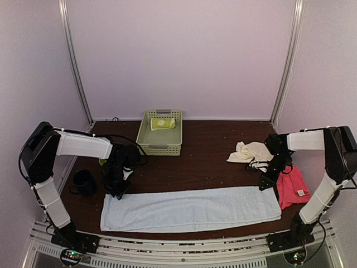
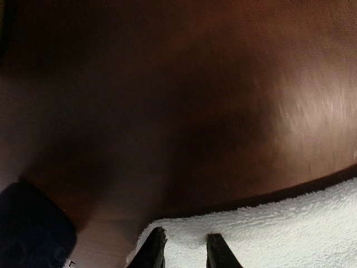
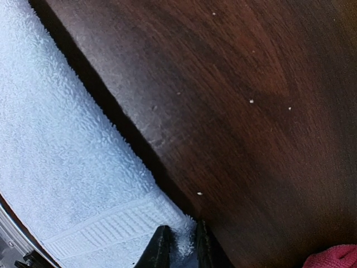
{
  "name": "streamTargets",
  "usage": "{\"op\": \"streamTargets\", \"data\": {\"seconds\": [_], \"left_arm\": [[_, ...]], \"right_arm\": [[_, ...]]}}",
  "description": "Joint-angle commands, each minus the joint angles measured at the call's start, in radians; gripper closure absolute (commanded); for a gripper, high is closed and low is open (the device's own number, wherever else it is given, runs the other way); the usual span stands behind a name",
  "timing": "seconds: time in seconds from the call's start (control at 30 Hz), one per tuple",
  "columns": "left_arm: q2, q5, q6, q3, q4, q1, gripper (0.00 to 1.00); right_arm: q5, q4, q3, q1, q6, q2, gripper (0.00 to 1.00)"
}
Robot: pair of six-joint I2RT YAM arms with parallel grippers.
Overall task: Roll the towels
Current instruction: Move the towel to the center of the board.
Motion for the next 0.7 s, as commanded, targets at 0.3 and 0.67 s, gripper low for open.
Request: {"op": "streamTargets", "data": {"seconds": [0.3, 0.67], "left_arm": [[0.036, -0.082, 0.081, 0.185, 0.161, 0.090, 0.70], [-0.134, 0.146, 0.342, 0.232, 0.404, -0.361, 0.61]], "right_arm": [[0.001, -0.003, 0.021, 0.011, 0.089, -0.104, 0.79], [-0.190, -0.007, 0.174, 0.150, 0.184, -0.085, 0.72]]}}
